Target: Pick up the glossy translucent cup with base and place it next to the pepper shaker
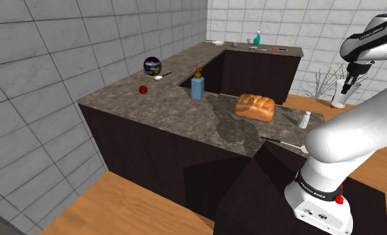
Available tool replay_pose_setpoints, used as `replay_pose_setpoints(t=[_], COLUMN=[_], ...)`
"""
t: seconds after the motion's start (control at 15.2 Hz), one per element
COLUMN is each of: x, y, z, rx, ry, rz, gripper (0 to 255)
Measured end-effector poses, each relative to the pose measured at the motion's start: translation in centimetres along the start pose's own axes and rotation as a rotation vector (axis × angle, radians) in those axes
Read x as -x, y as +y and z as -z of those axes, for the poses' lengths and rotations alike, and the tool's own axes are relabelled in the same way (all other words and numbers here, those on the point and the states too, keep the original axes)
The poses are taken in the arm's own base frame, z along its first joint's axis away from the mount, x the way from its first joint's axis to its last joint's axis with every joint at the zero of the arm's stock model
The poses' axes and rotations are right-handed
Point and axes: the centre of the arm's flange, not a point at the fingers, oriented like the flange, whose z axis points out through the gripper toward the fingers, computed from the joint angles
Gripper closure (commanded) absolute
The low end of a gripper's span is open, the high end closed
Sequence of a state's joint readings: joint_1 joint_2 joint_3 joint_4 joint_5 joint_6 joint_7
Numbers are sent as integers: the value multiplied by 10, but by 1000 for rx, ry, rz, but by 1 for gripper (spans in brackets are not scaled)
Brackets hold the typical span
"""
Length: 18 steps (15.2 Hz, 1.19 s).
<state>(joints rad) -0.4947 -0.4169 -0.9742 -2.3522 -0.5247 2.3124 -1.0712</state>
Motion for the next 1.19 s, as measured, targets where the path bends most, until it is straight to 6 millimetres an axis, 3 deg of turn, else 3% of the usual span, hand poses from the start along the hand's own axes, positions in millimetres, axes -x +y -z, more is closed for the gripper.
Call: replay_pose_setpoints(t=[1.19], x=[1], y=[-25], z=[-90], rx=[-1], ry=[1], rz=[1], gripper=[255])
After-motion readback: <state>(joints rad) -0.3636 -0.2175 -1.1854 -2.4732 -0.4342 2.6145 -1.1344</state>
